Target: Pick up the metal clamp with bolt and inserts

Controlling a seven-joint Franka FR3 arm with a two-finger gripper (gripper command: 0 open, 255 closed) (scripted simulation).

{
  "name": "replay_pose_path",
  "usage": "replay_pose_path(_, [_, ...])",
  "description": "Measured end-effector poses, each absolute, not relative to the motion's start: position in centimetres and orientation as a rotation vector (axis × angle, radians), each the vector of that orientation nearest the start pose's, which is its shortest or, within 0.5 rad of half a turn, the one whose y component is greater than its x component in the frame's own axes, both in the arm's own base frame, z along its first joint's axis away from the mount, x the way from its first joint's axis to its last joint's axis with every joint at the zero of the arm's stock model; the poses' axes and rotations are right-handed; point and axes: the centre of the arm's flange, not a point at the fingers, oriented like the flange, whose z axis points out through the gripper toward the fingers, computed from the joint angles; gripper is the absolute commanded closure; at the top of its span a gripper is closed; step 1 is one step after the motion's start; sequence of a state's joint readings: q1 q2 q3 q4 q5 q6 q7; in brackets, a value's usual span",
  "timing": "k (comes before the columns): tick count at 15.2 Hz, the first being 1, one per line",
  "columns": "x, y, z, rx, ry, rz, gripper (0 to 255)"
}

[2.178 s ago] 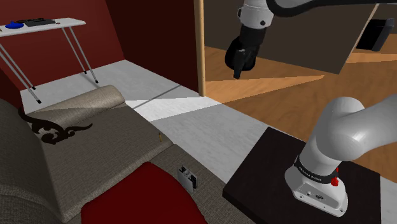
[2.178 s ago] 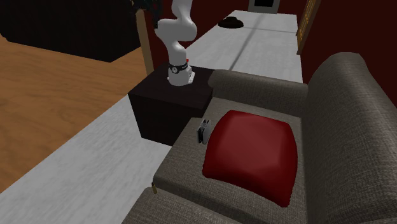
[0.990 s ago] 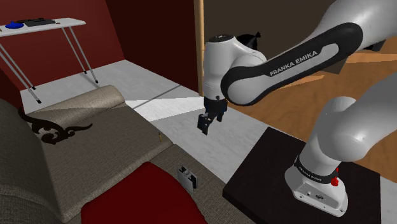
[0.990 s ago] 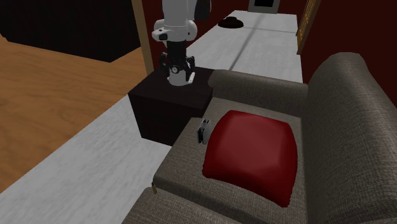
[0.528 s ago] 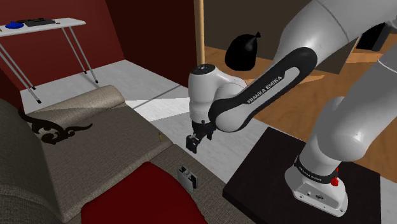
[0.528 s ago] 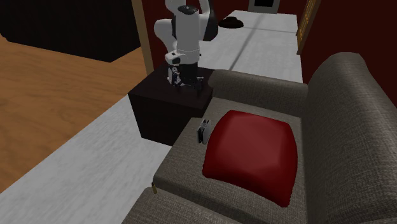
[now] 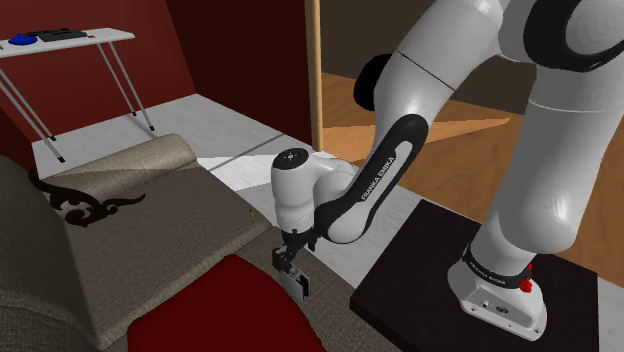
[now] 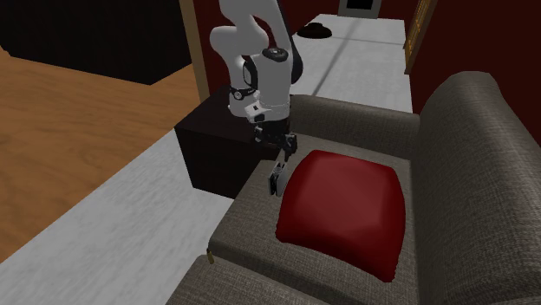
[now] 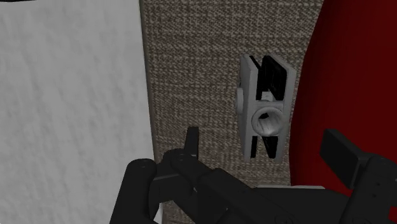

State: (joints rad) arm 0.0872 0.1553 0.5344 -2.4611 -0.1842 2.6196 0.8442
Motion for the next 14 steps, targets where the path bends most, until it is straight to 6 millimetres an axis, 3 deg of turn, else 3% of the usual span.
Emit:
replay_pose_path(2, [39.3, 30.1, 22.6, -3.127, 0.12, -0.043, 0])
replay_pose_path(10, [39.3, 30.7, 18.4, -3.126, 0.125, -0.041, 0])
replay_pose_path(11, [39.3, 30.7, 18.2, -3.126, 0.124, -0.041, 255])
replay_pose_path(14, [39.3, 30.7, 18.1, -3.125, 0.124, -0.042, 255])
